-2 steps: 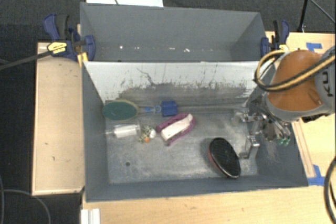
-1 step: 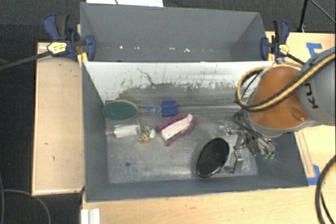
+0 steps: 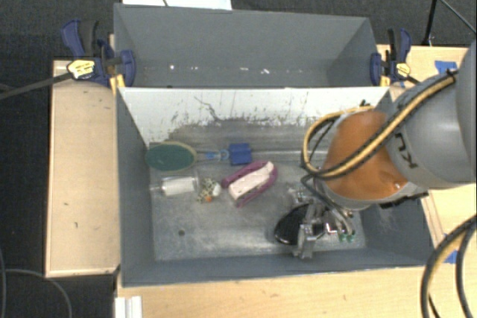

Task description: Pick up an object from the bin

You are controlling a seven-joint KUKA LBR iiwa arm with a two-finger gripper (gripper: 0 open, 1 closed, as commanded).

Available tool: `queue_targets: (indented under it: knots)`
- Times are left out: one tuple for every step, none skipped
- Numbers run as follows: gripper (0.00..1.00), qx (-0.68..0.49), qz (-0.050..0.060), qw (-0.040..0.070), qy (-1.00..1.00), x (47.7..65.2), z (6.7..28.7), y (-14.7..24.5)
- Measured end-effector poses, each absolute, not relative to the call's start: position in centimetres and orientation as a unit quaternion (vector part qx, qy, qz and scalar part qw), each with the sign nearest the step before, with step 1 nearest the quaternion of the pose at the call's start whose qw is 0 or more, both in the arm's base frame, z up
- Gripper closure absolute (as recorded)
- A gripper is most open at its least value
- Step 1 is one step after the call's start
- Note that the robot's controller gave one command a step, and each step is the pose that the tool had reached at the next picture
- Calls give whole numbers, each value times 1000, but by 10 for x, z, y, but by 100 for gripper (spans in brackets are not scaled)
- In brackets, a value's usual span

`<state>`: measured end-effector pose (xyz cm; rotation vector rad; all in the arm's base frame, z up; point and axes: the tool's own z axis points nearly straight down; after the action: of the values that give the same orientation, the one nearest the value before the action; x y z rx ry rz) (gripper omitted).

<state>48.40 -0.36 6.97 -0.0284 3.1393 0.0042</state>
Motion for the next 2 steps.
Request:
queue_targets:
  knots:
    - [0, -180, -2, 3, 984, 533, 131, -75]
    - [0, -206, 2, -1, 979, 491, 67, -12]
